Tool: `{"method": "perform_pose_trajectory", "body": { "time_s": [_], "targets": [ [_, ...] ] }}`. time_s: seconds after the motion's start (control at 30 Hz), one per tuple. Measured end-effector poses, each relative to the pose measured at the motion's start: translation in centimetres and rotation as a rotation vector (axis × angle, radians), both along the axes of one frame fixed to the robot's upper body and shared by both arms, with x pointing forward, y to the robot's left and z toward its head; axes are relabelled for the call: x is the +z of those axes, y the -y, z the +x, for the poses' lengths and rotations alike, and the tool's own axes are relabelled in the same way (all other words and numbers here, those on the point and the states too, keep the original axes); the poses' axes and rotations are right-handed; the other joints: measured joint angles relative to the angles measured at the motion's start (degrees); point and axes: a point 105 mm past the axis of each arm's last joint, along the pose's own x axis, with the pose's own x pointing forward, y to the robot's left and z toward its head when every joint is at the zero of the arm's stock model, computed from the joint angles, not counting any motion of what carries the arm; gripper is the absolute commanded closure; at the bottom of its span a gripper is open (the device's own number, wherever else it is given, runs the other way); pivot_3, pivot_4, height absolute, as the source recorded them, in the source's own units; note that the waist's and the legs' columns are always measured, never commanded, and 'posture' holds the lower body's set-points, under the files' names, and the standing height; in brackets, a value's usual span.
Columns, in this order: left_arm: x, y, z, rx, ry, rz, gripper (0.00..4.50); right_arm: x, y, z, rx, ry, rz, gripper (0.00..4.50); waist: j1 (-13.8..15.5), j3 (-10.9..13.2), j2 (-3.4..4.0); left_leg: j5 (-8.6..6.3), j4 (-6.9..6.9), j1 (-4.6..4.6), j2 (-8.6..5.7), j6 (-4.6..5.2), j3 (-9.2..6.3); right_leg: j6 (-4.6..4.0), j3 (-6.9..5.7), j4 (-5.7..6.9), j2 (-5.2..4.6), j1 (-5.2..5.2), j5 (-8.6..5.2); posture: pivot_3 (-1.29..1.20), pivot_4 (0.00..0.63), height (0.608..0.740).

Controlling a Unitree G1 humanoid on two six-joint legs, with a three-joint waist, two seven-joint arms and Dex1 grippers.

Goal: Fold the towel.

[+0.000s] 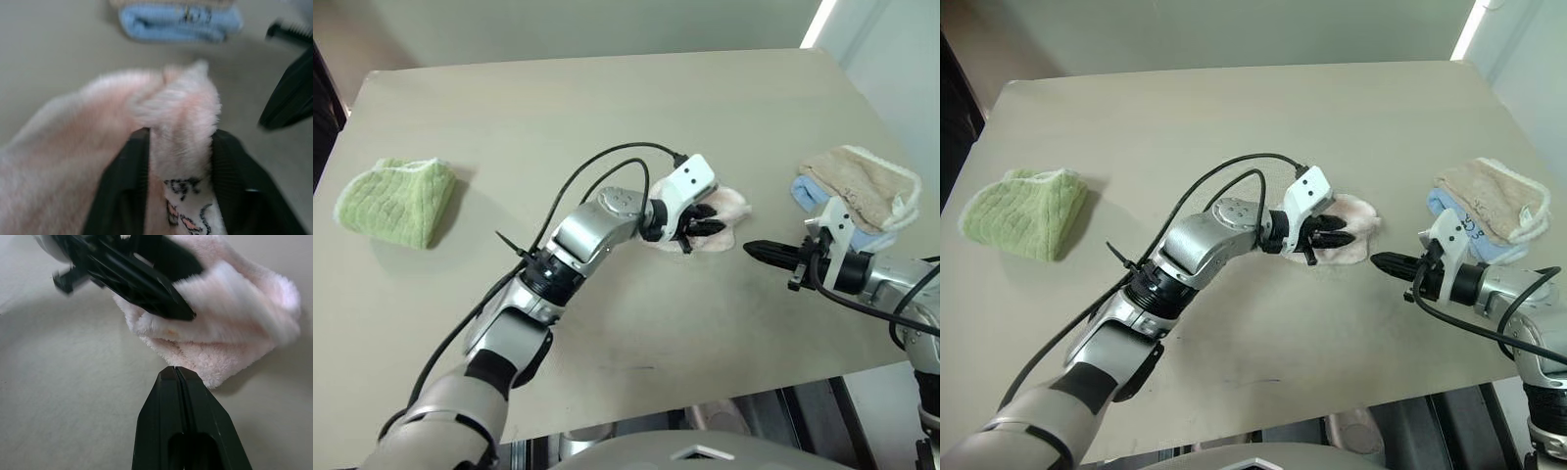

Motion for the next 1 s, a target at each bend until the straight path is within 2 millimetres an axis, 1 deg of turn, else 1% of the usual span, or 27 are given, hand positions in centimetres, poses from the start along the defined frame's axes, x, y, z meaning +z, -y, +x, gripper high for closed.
{"method": "perform_pose_trajectory", "body": {
  "time_s": [0.07, 0.17, 0.2, 0.27, 0.33, 0.43, 0.47, 0.5, 0.57, 0.63, 0.73, 0.77, 0.8, 0.87, 0.93, 1.0],
  "targets": [
    [0.8, -0.4, 0.3, 0.011, -0.013, -0.043, 1.16, 0.2, 0.0, 0.1, -0.003, 0.007, -0.001, 4.50, -0.02, 0.00, 0.00, -0.05, 0.04, 0.00, -0.02, 0.10, 0.04, 0.03, 0.01, 0.00, -0.05, 0.01, -0.02, 0.00, 0.150, 0.740],
    [1.9, -1.3, 0.7, 0.041, -0.027, -0.104, 0.12, 1.0, -0.2, 0.6, 0.003, 0.039, -0.002, 4.50, -0.05, 0.00, 0.00, -0.07, 0.06, 0.00, -0.03, 0.13, 0.10, 0.08, 0.00, 0.00, -0.05, 0.01, -0.02, 0.00, 0.150, 0.740],
    [2.4, -1.7, 0.7, 0.050, -0.026, -0.133, 0.02, 1.4, -0.3, 0.9, 0.007, 0.054, -0.003, 4.50, -0.04, 0.00, 0.00, -0.07, 0.06, 0.01, -0.03, 0.13, 0.10, 0.09, 0.01, 0.00, -0.05, 0.01, -0.02, 0.00, 0.150, 0.740],
    [3.2, -2.7, 1.0, 0.084, -0.025, -0.187, 0.02, 2.2, -0.4, 1.3, 0.012, 0.084, -0.004, 4.50, -0.03, 0.00, 0.00, -0.08, 0.08, 0.01, -0.02, 0.14, 0.10, 0.12, 0.00, 0.00, -0.05, 0.01, -0.03, 0.00, 0.150, 0.740],
    [4.1, -4.4, 1.7, 0.152, -0.024, -0.256, 0.02, 3.5, -0.7, 1.8, 0.025, 0.122, 0.012, 4.50, -0.16, 0.00, 0.01, -0.08, 0.08, 0.02, 0.01, 0.15, 0.12, 0.12, 0.00, 0.02, -0.07, 0.00, -0.02, 0.00, 0.150, 0.740],
    [5.0, -7.3, 2.7, 0.241, 0.033, -0.282, 0.61, 5.9, -1.1, 2.5, 0.044, 0.194, 0.044, 4.50, -0.18, -0.01, 0.02, -0.07, 0.07, 0.07, 0.04, 0.15, 0.10, 0.10, 0.07, 0.03, -0.06, -0.01, -0.01, 0.00, 0.150, 0.740],
    [4.8, -7.9, 2.8, 0.258, 0.054, -0.270, 0.86, 6.6, -1.2, 2.9, 0.043, 0.214, 0.050, 4.50, -0.18, -0.02, 0.03, -0.07, 0.07, 0.08, 0.05, 0.16, 0.10, 0.10, 0.08, 0.04, -0.07, 0.00, -0.01, 0.00, 0.150, 0.740],
    [4.4, -8.4, 2.9, 0.273, 0.073, -0.250, 1.23, 7.2, -1.5, 3.7, 0.039, 0.241, 0.059, 4.50, -0.18, -0.02, 0.03, -0.07, 0.07, 0.13, 0.06, 0.17, 0.07, 0.09, 0.09, 0.04, -0.07, 0.01, -0.01, 0.00, 0.150, 0.740],
    [3.4, -8.4, 3.0, 0.275, 0.077, -0.226, 1.93, 7.0, -2.3, 4.6, 0.041, 0.251, 0.063, 4.50, -0.07, -0.03, 0.02, -0.08, 0.08, 0.13, 0.20, 0.20, -0.06, 0.09, 0.09, 0.05, -0.11, 0.03, 0.00, 0.00, 0.150, 0.740],
    [2.7, -7.9, 3.0, 0.251, 0.067, -0.220, 2.69, 5.2, -3.6, 5.7, 0.047, 0.214, 0.074, 4.50, 0.26, -0.02, 0.02, -0.07, 0.09, 0.06, 0.30, 0.25, -0.12, 0.13, 0.09, 0.07, -0.16, -0.04, 0.03, 0.00, 0.150, 0.740],
    [2.7, -7.1, 2.6, 0.199, 0.060, -0.250, 3.69, 2.5, -4.6, 6.6, 0.044, 0.151, 0.068, 4.50, 0.40, -0.02, 0.02, -0.11, 0.10, -0.03, 0.28, 0.33, -0.11, 0.17, 0.09, 0.07, -0.24, -0.11, 0.08, 0.00, 0.150, 0.740],
    [2.6, -6.9, 2.5, 0.179, 0.059, -0.253, 4.10, 1.9, -4.8, 6.8, 0.042, 0.140, 0.067, 4.50, 0.37, -0.03, 0.03, -0.14, 0.09, -0.03, 0.28, 0.38, -0.09, 0.14, 0.09, 0.07, -0.27, -0.13, 0.10, 0.00, 0.150, 0.740],
    [2.5, -6.7, 2.3, 0.158, 0.057, -0.250, 4.40, 1.3, -5.0, 7.1, 0.036, 0.131, 0.063, 4.50, 0.34, -0.03, 0.03, -0.18, 0.10, -0.03, 0.28, 0.44, -0.10, 0.12, 0.08, 0.07, -0.28, -0.16, 0.11, 0.00, 0.150, 0.740],
    [1.3, -6.2, 2.1, 0.124, 0.039, -0.221, 4.46, 0.0, -5.0, 8.2, -0.007, 0.115, 0.063, 4.50, 0.25, -0.04, 0.06, -0.23, 0.09, 0.00, 0.27, 0.52, -0.18, 0.07, 0.09, 0.06, -0.30, -0.18, 0.15, 0.00, 0.150, 0.740],
    [-0.7, -5.5, 1.9, 0.107, -0.017, -0.186, 4.46, -1.7, -4.4, 9.1, -0.062, 0.088, 0.034, 4.50, 0.26, -0.04, 0.06, -0.24, 0.06, 0.00, 0.24, 0.54, -0.20, 0.07, 0.09, 0.07, -0.37, -0.23, 0.15, 0.00, 0.150, 0.740],
    [-3.0, -5.2, 1.9, 0.104, -0.061, -0.126, 4.46, -3.2, -4.0, 9.6, -0.093, 0.068, 0.000, 4.50, 0.27, -0.04, 0.06, -0.25, 0.05, -0.01, 0.24, 0.56, -0.20, 0.06, 0.09, 0.07, -0.42, -0.28, 0.17, 0.00, 0.150, 0.740]
  ]
}}
